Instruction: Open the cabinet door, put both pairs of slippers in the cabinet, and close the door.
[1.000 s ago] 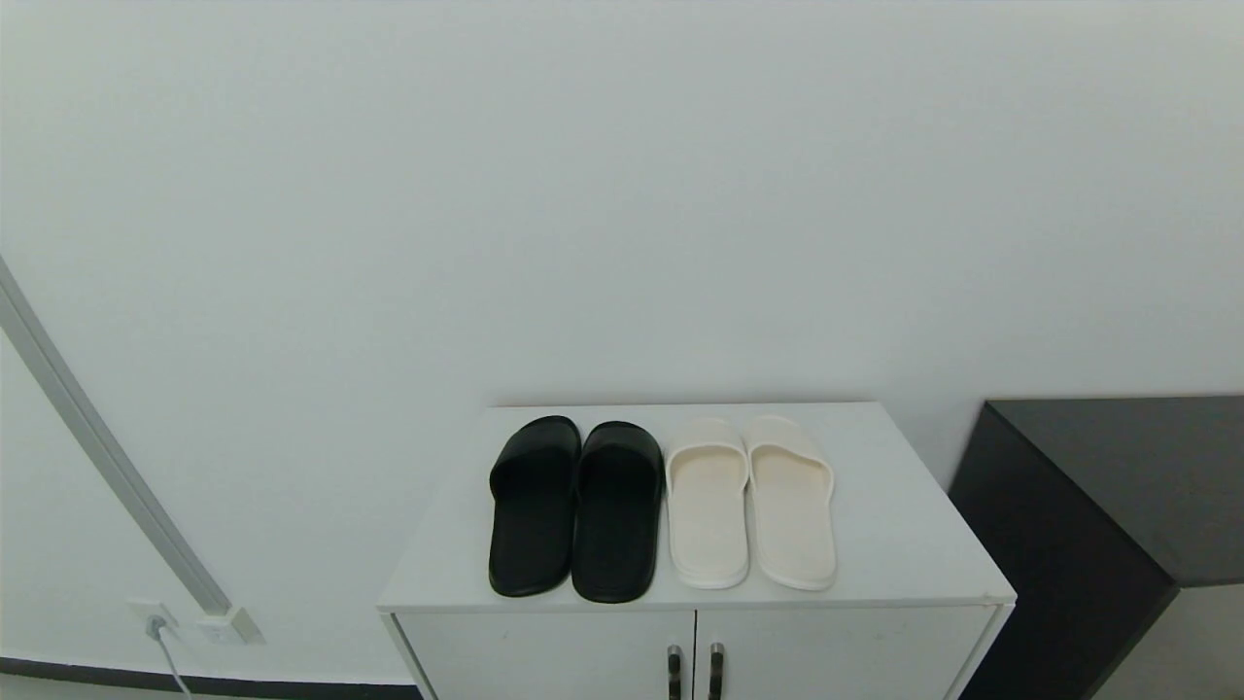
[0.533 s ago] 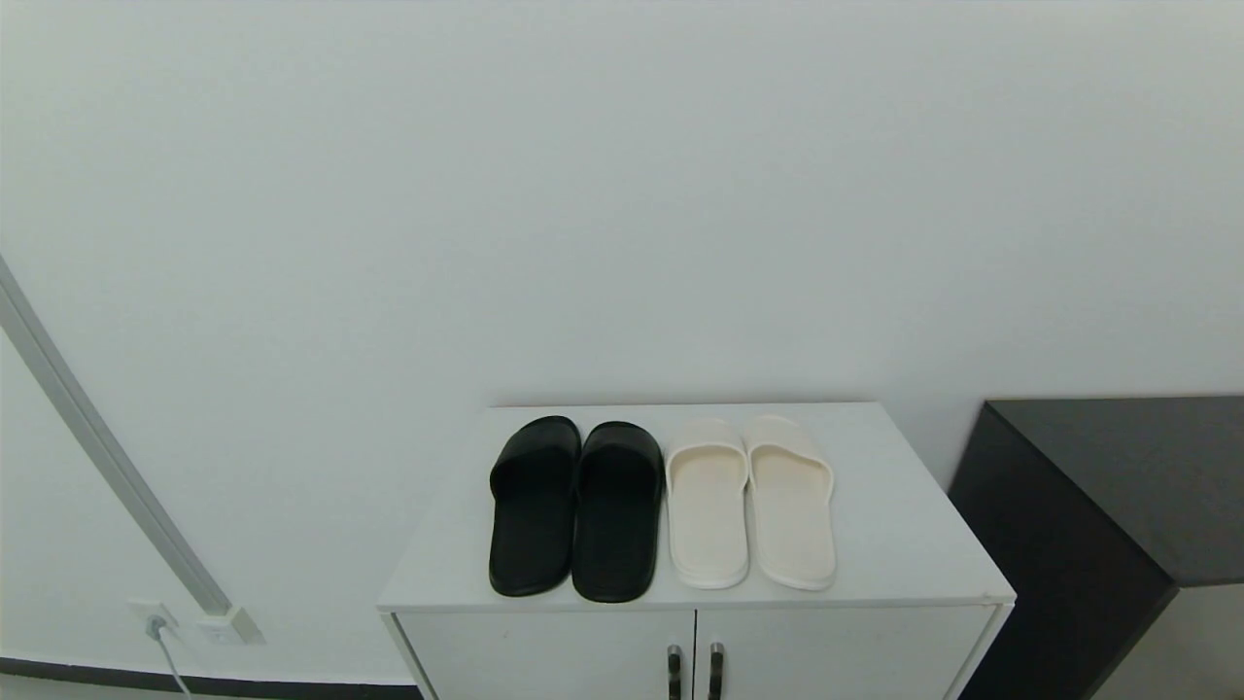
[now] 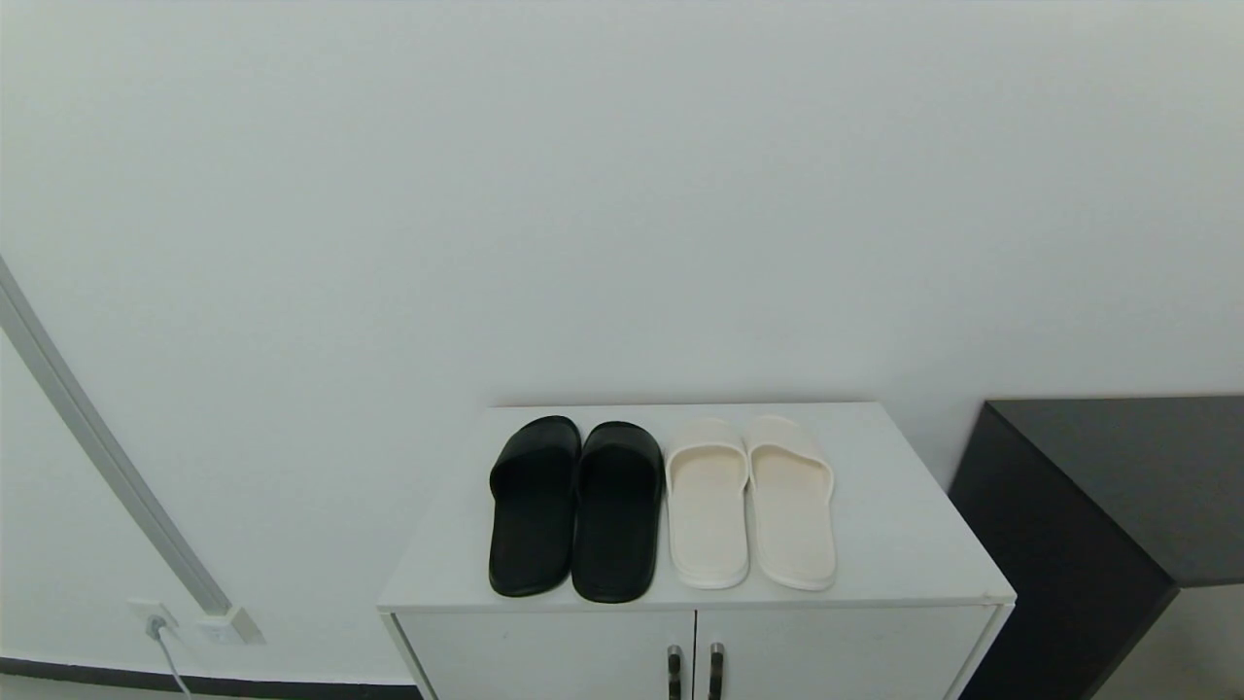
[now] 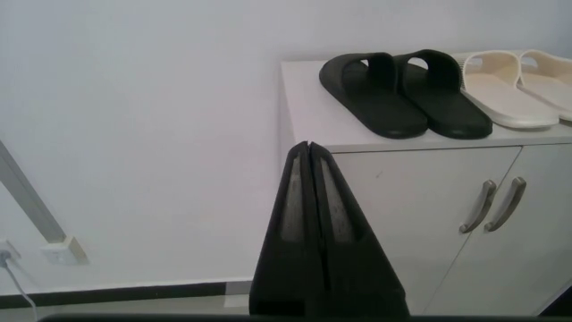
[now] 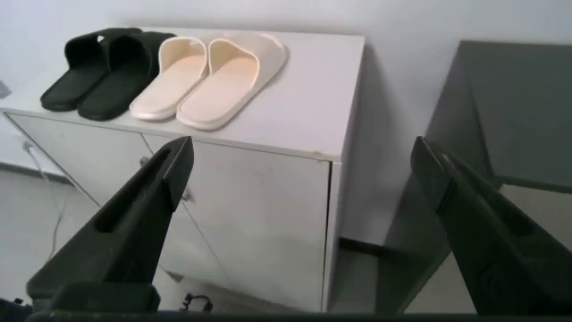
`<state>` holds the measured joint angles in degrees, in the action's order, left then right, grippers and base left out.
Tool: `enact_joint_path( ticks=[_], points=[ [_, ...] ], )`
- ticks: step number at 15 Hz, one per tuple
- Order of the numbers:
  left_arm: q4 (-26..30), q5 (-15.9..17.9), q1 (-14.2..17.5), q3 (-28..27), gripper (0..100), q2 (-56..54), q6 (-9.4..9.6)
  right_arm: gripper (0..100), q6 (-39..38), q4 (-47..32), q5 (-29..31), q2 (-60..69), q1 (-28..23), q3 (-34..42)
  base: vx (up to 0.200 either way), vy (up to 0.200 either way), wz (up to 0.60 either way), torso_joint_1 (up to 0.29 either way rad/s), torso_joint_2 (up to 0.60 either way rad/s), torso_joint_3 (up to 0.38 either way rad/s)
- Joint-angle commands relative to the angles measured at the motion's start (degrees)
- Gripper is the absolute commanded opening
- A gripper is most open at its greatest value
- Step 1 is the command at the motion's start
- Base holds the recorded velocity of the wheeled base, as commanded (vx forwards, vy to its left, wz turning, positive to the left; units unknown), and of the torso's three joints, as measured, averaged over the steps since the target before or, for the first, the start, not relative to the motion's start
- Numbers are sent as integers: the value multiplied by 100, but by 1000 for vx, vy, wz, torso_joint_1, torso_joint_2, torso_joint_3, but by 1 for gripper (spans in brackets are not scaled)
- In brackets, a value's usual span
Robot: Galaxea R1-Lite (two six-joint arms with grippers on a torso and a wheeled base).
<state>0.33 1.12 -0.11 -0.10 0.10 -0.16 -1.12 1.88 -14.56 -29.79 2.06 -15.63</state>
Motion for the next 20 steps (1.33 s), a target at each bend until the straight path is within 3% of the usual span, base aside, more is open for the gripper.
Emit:
enact_joint_path(
  ticks=[1,4,5,8,13,20],
  points=[
    [2,2,-7,1,0,-1,-2,100,-178,744,-30,-1705,506,-2,0,0,0,0,0,0],
    [2,20,2,-8,0,-1,7,100,-503,1658,515,-2610,1438,-28,0,0,0,0,0,0],
    [2,20,2,1,0,-1,7,100,-600,2291,1403,-3111,2325,-72,0,0,0,0,0,0],
    [2,20,2,1,0,-1,7,100,-960,2932,2378,-4078,3477,-511,0,0,0,0,0,0],
    [2,20,2,1,0,-1,16,100,-1540,2959,3380,-5484,4514,-1654,0,0,0,0,0,0],
    [2,20,2,1,0,-1,16,100,-1734,3732,4708,-7638,4813,-3104,0,0,0,0,0,0]
  ],
)
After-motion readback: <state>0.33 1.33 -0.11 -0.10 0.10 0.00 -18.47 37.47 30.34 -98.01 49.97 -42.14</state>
